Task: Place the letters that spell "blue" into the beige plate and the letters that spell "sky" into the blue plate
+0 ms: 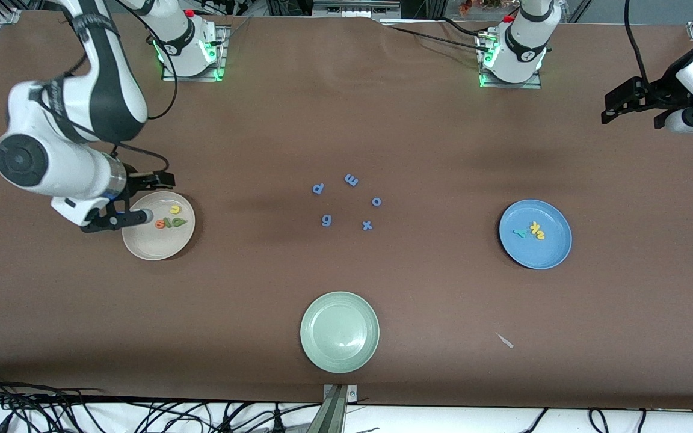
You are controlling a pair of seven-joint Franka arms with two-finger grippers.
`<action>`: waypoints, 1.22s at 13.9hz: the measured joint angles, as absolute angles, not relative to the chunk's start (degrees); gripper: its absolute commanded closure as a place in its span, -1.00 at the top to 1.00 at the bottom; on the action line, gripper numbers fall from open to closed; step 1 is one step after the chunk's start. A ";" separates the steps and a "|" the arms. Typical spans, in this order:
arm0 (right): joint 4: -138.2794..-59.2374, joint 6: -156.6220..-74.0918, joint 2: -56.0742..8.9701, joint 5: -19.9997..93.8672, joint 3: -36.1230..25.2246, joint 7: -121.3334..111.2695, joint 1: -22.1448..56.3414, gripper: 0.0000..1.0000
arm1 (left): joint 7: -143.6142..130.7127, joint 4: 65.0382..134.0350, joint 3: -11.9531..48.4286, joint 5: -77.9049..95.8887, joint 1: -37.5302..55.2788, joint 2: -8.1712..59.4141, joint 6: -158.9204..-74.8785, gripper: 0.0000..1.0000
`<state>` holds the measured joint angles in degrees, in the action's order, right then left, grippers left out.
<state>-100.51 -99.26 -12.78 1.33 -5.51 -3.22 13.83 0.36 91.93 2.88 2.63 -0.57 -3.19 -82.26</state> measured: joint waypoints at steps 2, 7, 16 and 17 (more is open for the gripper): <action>-100.39 -97.35 -9.49 0.23 -2.84 -3.21 11.13 1.00 | 0.15 91.01 -1.44 2.63 3.21 -2.13 -81.92 1.00; -100.20 -95.51 -1.28 -1.81 -0.44 -3.21 5.86 1.00 | 0.14 89.69 -3.81 2.63 4.96 -0.87 -81.41 1.00; -97.08 -94.21 2.64 -1.81 -0.91 -3.18 1.55 1.00 | 0.09 89.23 -3.81 2.63 5.23 -0.82 -81.04 1.00; -97.08 -94.21 2.47 -1.81 -1.06 -3.17 1.34 1.00 | 0.09 89.21 -3.81 2.63 5.23 -0.82 -80.99 1.00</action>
<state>-97.08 -94.21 2.47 -1.81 -1.06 -3.17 1.34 0.09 89.21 -3.81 2.63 5.23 -0.82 -80.99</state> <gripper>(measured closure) 0.000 0.000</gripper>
